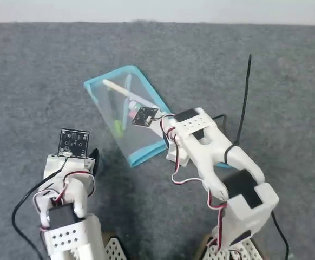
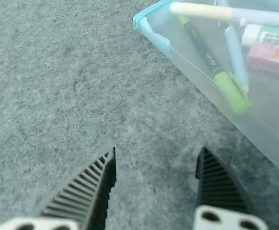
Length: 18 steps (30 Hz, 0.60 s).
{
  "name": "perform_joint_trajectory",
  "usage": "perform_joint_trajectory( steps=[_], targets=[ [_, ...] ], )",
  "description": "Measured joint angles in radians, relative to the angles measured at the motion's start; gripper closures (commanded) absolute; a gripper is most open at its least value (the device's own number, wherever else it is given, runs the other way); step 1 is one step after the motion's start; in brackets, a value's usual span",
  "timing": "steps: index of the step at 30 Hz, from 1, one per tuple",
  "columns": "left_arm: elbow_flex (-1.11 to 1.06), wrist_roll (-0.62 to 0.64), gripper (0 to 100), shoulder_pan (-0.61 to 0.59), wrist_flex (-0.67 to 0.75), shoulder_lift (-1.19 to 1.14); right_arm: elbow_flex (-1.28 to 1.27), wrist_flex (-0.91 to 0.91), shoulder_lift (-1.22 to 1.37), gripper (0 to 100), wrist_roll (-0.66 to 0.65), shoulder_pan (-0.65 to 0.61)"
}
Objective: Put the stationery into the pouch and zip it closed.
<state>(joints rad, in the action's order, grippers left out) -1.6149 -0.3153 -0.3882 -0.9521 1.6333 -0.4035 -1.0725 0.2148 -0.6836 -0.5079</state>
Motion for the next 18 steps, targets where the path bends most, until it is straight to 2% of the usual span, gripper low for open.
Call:
perform_joint_trajectory(
  steps=[3,5,9,13,18],
  targets=[
    [0.0,0.0,75,0.0,0.0,0.0,0.017,0.012,0.011,99.6,0.0,0.008],
    [0.0,0.0,75,0.0,0.0,0.0,0.029,0.015,0.017,97.2,0.0,0.011],
    [0.0,0.0,75,0.0,0.0,0.0,0.04,0.015,0.021,99.2,0.023,0.009],
    [-0.011,0.0,75,0.0,0.0,0.0,0.071,-0.028,-0.018,99.2,0.135,0.008],
    [-0.011,0.006,70,0.0,0.0,0.0,0.11,-0.098,-0.242,99.2,0.301,0.002]
  ],
)
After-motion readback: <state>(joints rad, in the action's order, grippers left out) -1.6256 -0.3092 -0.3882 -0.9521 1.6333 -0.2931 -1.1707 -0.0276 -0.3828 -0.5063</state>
